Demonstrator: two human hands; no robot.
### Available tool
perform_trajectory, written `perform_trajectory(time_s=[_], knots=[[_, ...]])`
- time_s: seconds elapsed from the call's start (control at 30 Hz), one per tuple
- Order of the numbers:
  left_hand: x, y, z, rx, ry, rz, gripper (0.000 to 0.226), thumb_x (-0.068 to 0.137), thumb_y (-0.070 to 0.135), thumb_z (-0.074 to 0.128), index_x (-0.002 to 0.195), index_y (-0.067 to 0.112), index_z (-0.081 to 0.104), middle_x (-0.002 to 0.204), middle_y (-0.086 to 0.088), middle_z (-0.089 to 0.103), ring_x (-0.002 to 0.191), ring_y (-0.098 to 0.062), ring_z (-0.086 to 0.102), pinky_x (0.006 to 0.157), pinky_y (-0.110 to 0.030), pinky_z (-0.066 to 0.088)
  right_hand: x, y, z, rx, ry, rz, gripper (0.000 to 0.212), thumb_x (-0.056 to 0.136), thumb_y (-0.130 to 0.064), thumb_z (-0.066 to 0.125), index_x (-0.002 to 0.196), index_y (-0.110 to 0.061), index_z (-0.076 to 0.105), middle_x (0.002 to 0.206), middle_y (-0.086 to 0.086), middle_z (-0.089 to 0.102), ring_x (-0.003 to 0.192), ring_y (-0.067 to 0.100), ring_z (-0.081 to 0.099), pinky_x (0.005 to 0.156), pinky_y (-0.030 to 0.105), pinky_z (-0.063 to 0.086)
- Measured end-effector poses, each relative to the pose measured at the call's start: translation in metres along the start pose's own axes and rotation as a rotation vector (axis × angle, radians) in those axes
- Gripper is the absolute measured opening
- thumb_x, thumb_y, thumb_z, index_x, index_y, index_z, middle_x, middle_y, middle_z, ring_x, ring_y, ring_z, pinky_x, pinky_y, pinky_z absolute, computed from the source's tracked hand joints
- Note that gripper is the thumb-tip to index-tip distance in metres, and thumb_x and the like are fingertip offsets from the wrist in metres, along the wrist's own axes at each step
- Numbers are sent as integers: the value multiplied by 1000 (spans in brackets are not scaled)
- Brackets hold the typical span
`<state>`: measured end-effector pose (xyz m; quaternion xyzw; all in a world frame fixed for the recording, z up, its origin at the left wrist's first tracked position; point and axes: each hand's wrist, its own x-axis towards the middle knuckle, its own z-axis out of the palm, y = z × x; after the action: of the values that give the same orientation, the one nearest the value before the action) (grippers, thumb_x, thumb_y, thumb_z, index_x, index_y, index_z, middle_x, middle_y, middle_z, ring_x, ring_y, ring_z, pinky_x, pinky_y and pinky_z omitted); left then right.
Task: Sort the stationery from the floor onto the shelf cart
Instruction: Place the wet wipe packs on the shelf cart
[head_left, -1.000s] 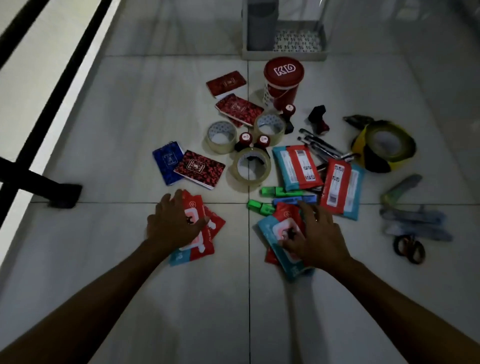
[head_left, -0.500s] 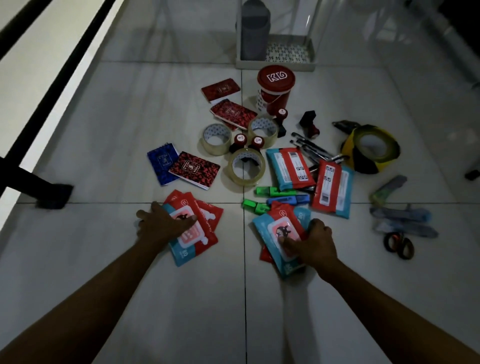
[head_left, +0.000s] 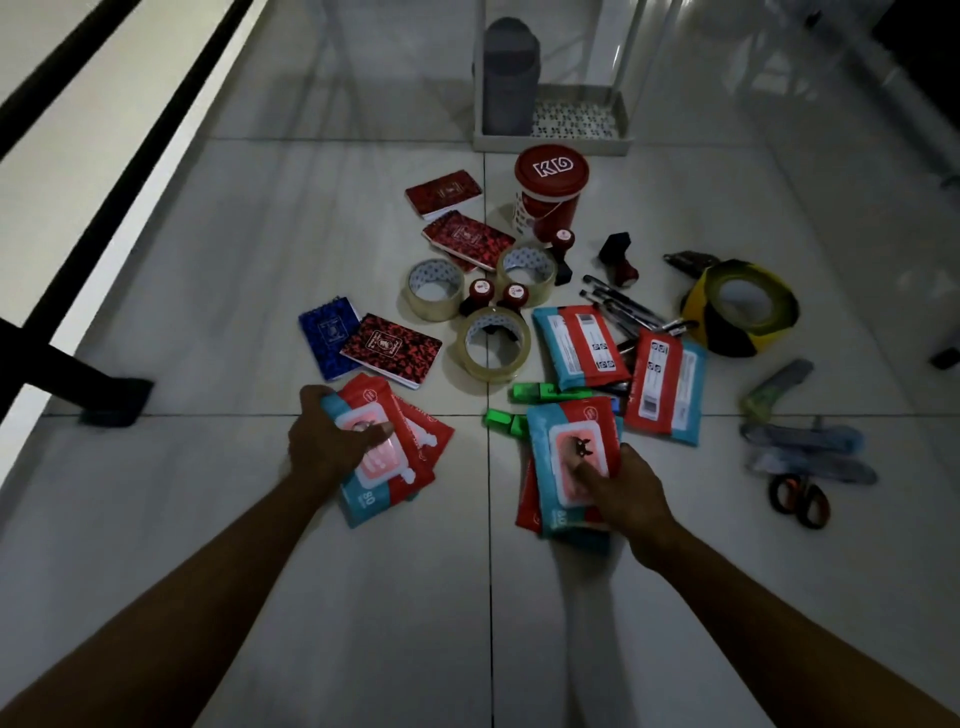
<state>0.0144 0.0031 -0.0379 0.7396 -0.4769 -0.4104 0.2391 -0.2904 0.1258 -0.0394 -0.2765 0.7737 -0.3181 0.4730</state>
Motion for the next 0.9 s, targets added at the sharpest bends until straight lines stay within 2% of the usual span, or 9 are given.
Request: perform_trajectory(time_s=[0.07,0.17,0.3,0.37,0.47,0.57,0.73,0.83,0.9], knots=[[-2,5,1,-181,38,8,94,65,9,87,134,27,26,116,-11,56,96,-28,64,71,-40,57,-2,-4,-3,49,-11,-11,46,81,-52,68,116,-25,55,103,-4,70,81,11,72,59,28,58],[-2,13,1,-427,39,-117,103,64,-4,84,137,28,19,112,-8,53,92,-25,63,73,-45,56,-3,-9,-7,132,-2,-40,45,82,-51,67,117,-26,54,105,-3,71,82,12,73,69,38,61],[-4,25,2,-550,-70,-156,66,70,-2,80,128,4,48,115,-17,65,89,-30,69,69,-46,59,-4,-20,-11,198,14,-57,41,84,-51,64,115,-27,52,101,-2,72,79,12,73,63,36,61],[-10,35,0,-584,-56,-90,47,71,6,82,113,9,63,106,-13,71,84,-24,72,65,-38,60,-3,-31,-14,215,28,-83,37,84,-49,65,112,-29,53,101,-4,72,78,11,73,60,33,59],[-15,57,-8,-657,-72,6,43,69,12,85,107,18,66,99,0,73,82,-15,73,65,-32,60,-1,-53,-24,211,63,-140,33,85,-48,65,109,-31,53,101,-4,71,77,8,73,57,30,58],[-20,85,-17,-650,-98,77,47,68,12,85,111,15,66,97,1,73,81,-14,73,64,-30,59,-1,-79,-34,178,86,-204,35,84,-51,65,109,-31,52,99,-5,71,73,6,72,52,24,55],[-33,130,-21,-553,-159,214,25,79,26,77,101,20,67,93,-1,74,76,-15,74,57,-28,58,-7,-120,-49,158,134,-323,41,81,-51,69,110,-33,48,103,-4,70,77,10,73,60,30,59],[-36,156,-21,-457,-146,276,36,88,36,66,117,16,59,102,-6,72,86,-23,72,72,-40,60,-10,-141,-57,175,192,-361,60,84,-44,71,130,-25,38,109,-1,68,82,16,73,70,42,61],[-35,169,-19,-449,-163,298,37,92,35,61,122,15,55,107,-8,70,91,-25,70,78,-44,59,-9,-154,-61,187,200,-364,60,87,-37,69,135,-22,36,110,1,68,79,16,73,69,44,61]])
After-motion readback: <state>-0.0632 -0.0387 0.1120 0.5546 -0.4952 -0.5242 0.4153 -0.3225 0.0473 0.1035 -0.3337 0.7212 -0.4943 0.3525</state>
